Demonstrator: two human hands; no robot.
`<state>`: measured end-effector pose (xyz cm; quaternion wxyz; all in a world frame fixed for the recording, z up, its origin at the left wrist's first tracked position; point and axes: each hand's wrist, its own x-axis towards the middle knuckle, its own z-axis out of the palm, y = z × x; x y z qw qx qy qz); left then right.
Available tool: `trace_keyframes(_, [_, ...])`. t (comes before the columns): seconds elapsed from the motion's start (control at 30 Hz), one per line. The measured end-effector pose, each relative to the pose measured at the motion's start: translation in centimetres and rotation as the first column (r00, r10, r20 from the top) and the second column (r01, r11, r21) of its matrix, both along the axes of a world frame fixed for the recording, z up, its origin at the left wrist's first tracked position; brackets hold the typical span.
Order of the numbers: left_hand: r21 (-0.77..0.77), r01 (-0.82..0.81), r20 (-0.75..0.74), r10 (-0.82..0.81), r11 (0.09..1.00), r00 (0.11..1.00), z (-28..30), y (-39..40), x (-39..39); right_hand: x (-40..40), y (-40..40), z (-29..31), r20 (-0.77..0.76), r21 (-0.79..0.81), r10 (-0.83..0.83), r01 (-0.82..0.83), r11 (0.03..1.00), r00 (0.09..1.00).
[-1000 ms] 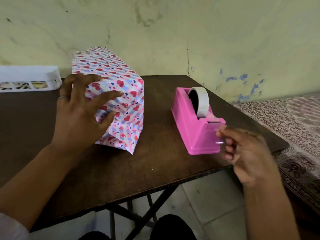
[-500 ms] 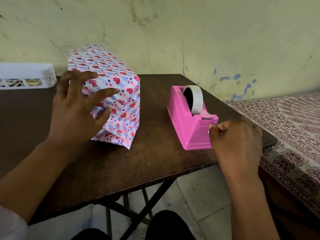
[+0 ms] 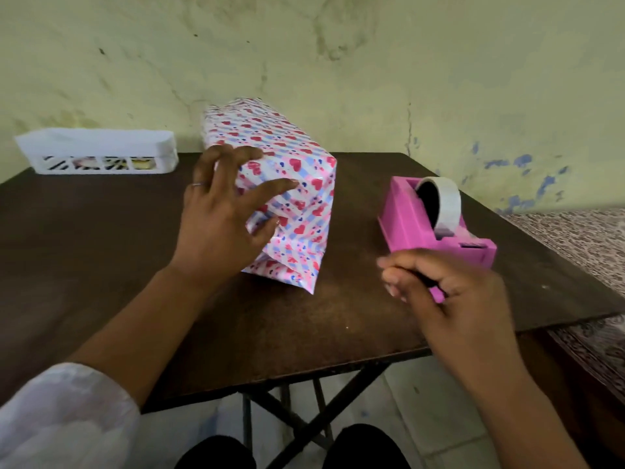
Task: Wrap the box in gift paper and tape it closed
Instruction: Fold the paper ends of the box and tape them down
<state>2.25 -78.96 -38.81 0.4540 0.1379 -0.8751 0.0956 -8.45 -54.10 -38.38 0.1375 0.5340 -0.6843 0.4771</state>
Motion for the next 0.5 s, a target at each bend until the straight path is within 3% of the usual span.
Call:
trace_keyframes(0.17, [0.013, -0.006, 0.01, 0.006, 1.0, 1.0, 0.2, -0.1, 0.1, -1.5, -4.9, 0.5, -0.121, 0.24, 0.224, -0.191, 0.952, 0.967])
trace_keyframes(0.3, [0.018, 0.006, 0.0, -0.006, 1.0, 1.0, 0.1, -0.2, 0.0, -2.4, -8.4, 1.2, -0.243, 0.323, 0.279, -0.193, 0.926, 0.929])
trace_keyframes(0.5, [0.002, -0.008, -0.01, 0.008, 1.0, 1.0, -0.4, -0.7, -0.2, -2.7, -12.0, 1.8, -0.298, 0.432, 0.3, -0.152, 0.889, 0.906])
